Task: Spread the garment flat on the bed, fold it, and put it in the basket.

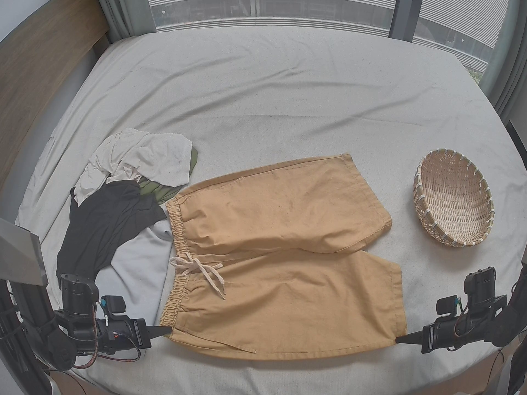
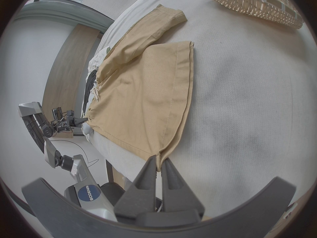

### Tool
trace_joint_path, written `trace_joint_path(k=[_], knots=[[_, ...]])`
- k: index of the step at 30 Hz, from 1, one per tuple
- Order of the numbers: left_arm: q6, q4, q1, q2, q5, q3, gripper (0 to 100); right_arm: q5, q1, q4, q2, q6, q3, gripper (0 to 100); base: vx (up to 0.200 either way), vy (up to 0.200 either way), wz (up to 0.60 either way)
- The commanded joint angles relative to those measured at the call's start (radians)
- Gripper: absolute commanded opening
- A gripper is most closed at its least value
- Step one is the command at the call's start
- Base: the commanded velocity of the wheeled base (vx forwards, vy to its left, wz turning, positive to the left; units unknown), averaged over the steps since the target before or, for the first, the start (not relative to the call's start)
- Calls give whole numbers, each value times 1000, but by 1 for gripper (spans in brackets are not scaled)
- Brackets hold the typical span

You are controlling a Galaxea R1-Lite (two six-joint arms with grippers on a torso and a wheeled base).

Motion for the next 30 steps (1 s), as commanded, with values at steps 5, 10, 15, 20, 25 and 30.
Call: trace_joint_path(k=[5,10,15,20,25,30], knots=[[122,154,26,-7,-3,18,0,-2,-1,50,-41,-3,17,0,0,0,0],[160,168,49,-7,-43,18,0,-2,5,83,-58,-2,17,0,0,0,0],[162,167,68,-23,-49,18,0,-2,6,109,-71,-3,17,0,0,0,0],[159,183,69,-44,-84,18,0,-2,11,132,-72,-3,17,0,0,0,0],[157,176,69,-81,-110,18,0,0,15,134,-133,-2,17,0,0,0,0],[153,133,71,-130,-165,18,0,1,14,96,-212,9,-4,0,0,0,0]])
